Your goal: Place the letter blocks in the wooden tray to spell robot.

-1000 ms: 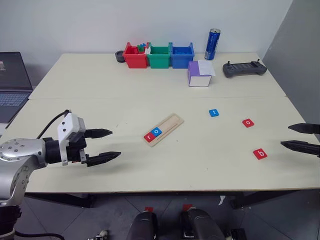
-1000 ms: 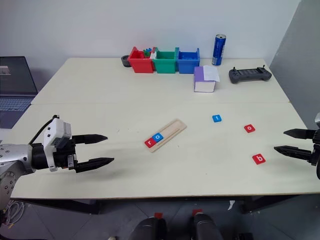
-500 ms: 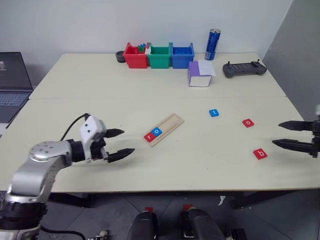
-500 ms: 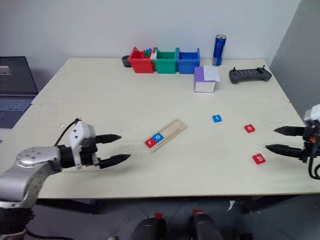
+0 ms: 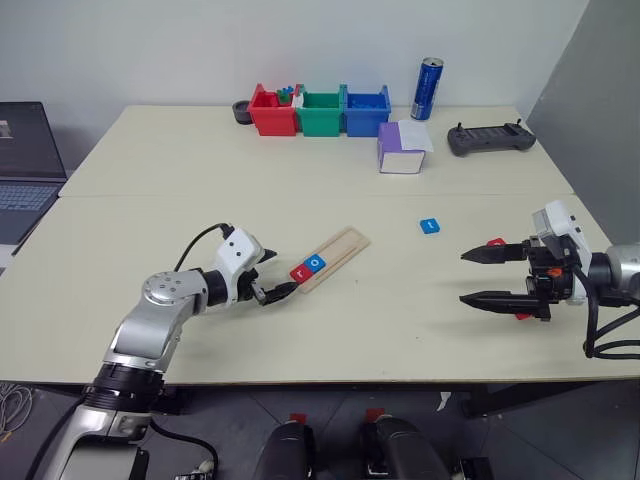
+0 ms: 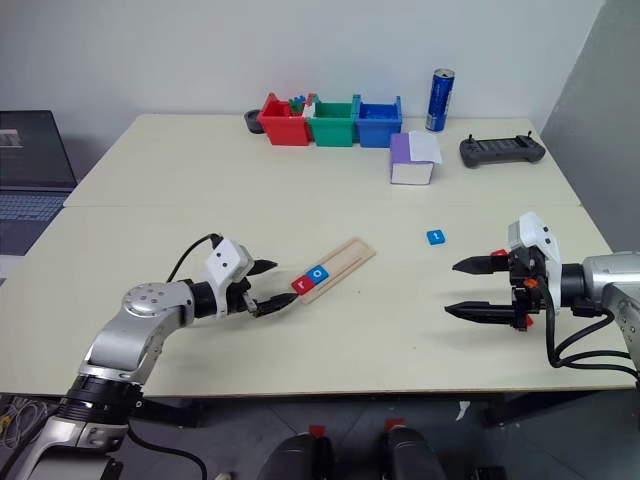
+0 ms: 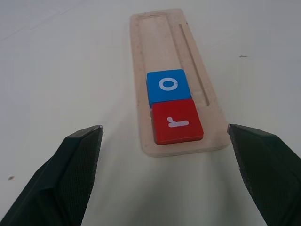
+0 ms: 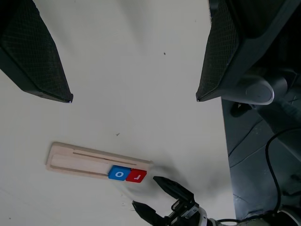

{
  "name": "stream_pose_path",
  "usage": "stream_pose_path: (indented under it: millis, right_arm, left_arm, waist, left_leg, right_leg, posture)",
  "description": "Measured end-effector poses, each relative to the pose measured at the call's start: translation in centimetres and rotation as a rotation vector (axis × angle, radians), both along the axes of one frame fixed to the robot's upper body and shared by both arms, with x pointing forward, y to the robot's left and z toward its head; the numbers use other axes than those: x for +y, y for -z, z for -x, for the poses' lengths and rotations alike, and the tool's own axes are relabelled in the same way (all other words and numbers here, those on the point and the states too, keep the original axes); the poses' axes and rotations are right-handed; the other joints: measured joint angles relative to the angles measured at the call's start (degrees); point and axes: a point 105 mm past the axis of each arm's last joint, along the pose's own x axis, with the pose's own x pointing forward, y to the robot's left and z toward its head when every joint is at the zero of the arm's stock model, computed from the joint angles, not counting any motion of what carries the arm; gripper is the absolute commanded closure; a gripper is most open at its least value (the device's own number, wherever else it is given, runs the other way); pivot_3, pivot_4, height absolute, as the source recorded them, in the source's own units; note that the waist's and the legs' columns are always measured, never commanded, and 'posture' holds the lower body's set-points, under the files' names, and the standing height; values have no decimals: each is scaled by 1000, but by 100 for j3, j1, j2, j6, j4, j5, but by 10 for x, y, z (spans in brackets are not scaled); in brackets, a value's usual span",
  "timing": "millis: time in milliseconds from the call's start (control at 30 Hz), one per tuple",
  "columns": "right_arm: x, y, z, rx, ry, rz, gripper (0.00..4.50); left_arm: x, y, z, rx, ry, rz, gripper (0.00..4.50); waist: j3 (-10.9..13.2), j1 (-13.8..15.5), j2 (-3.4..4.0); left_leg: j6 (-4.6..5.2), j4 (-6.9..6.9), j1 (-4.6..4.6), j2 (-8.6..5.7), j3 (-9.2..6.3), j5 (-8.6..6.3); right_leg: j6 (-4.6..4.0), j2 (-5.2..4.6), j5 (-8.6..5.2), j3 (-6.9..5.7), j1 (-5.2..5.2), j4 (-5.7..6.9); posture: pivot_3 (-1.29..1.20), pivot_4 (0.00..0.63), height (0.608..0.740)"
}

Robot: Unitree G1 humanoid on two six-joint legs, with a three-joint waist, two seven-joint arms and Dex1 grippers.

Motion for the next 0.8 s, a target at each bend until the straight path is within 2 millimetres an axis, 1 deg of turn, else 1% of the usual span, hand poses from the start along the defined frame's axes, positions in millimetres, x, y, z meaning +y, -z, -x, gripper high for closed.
stream_pose_path:
  millis: [133, 233, 433, 633, 800]
  right_arm:
    - [5, -1, 2, 0, -7, -7, 36]
    - [8, -1, 2, 0, -10, -18, 36]
    - [12, 0, 3, 3, -11, -19, 36]
    - [13, -1, 3, -5, -10, -14, 36]
    - [13, 0, 3, -6, -5, -13, 36]
  left_arm:
    - [-16, 4, 3, 6, 49, 32, 0]
    - [-22, 6, 3, 4, 59, 42, 0]
    - [-22, 8, -8, -11, 20, 28, 0]
    - [-21, 8, -11, -26, 2, 24, 0]
    - [-22, 16, -14, -24, -11, -13, 0]
  waist:
    - [0, -8, 0]
    - [0, -9, -1]
    - [0, -6, -1]
    - [0, -8, -1]
    - [0, -7, -2]
  left_leg:
    - [0, 0, 1, 1, 0, 0]
    - [0, 0, 2, 1, -1, 0]
    - [1, 1, 0, 0, -1, 0]
    - [1, 1, 1, 0, -1, 0]
    - [1, 1, 1, 0, -1, 0]
  right_leg:
    - [0, 0, 0, 0, 0, 2]
    - [0, 1, 0, 0, 0, 3]
    - [0, 1, 0, -1, 0, 2]
    - [0, 1, 0, -1, 0, 2]
    - [1, 1, 0, -1, 0, 2]
  posture:
    - [0, 150, 740]
    - [0, 150, 740]
    - [0, 150, 740]
    - [0, 150, 740]
    - [0, 150, 740]
